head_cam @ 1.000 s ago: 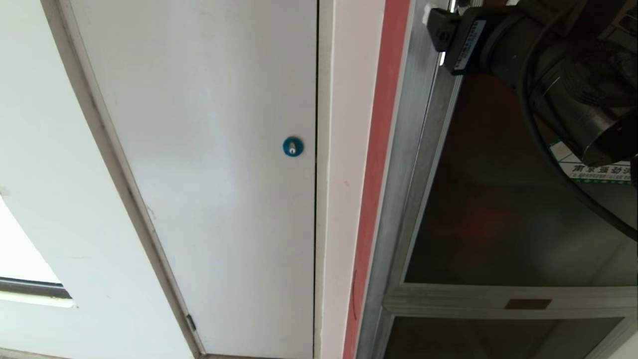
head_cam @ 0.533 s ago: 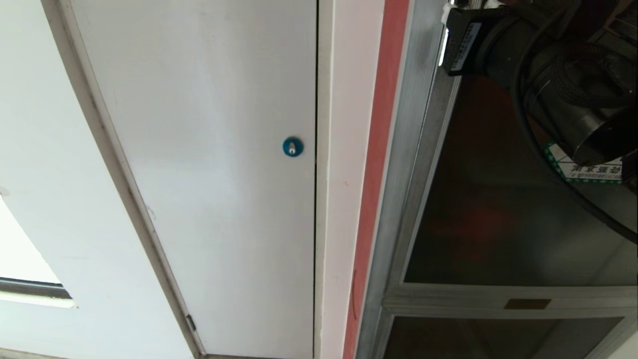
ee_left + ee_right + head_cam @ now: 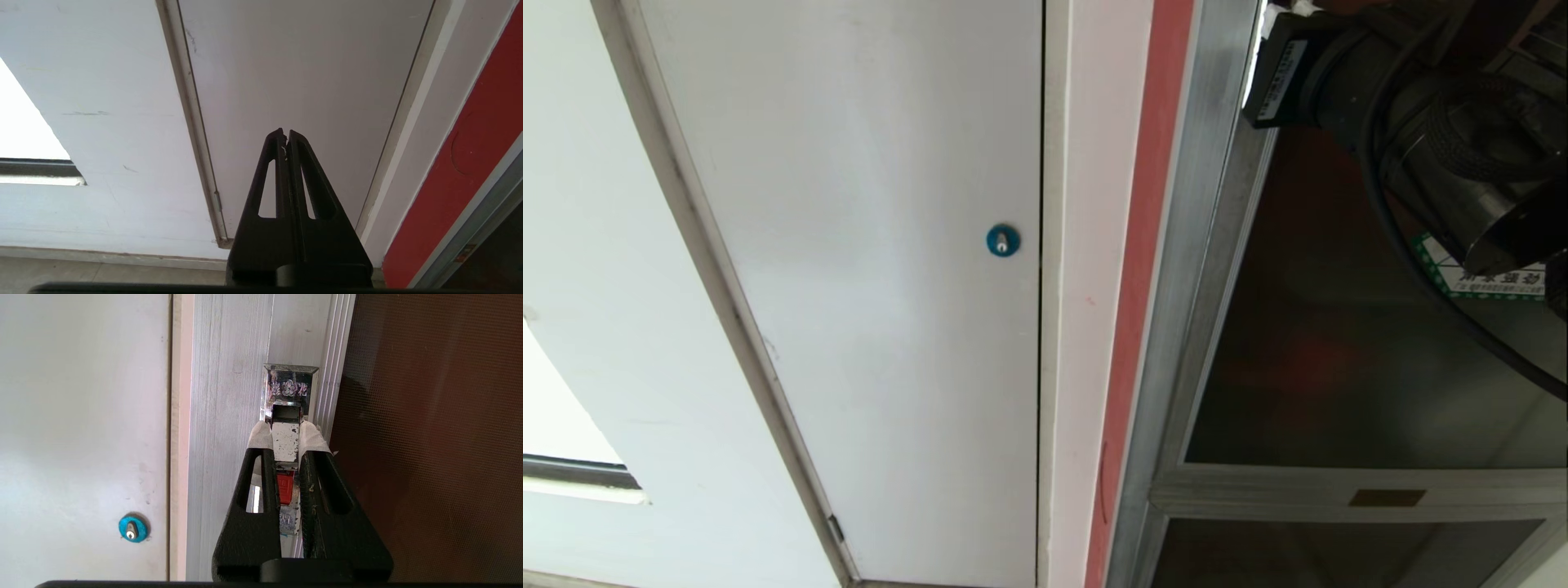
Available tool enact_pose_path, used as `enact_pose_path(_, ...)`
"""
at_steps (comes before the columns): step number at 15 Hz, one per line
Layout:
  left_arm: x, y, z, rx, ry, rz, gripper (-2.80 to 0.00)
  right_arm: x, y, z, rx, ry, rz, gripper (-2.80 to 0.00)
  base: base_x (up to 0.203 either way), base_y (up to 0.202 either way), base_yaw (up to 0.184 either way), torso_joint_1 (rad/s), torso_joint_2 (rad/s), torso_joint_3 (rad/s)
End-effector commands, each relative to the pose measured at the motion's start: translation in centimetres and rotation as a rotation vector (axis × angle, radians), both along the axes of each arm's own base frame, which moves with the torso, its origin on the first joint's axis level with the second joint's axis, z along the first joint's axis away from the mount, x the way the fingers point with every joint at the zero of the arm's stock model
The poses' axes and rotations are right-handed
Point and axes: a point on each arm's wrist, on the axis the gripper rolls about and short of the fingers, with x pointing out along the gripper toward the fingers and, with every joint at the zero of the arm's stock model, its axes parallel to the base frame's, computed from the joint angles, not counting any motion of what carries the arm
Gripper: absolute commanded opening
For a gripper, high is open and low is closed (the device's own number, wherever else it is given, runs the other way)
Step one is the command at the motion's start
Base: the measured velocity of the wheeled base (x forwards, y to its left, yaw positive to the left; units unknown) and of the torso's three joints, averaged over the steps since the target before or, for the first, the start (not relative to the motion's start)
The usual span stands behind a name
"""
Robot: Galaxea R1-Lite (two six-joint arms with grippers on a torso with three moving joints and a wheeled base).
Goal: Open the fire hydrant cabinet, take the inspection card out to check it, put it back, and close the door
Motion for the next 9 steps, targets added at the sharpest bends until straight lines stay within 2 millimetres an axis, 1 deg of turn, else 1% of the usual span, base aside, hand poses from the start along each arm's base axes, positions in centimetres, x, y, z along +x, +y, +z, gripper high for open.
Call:
enact_pose_path(1, 0.1, 0.0, -0.3, 0.0, 0.012, 0.0, -2.8, -0.8, 0.0, 0.5, 0.006, -0.007, 0.012, -2.8, 0.0, 0.0, 0.0, 0.0, 0.0, 0.0)
enact_pose_path(6, 0.1, 0.0, -0.3, 0.0, 0.012, 0.0, -2.8, -3.2, 0.2, 1.2, 0.028, -0.021, 0.053, -2.8, 0.0, 0.0, 0.0, 0.0, 0.0, 0.0)
enact_pose_path(8, 0.1, 0.0, -0.3, 0.0, 0.012, 0.0, -2.8, -3.8, 0.1, 1.3, 0.027, -0.014, 0.055, -2.8, 0.0, 0.0, 0.0, 0.0, 0.0, 0.0)
enact_pose_path(9, 0.1, 0.0, -0.3, 0.0, 0.012, 0.0, -2.8, -4.4, -0.2, 1.5, 0.032, -0.013, 0.06, -2.8, 0.0, 0.0, 0.0, 0.0, 0.0, 0.0)
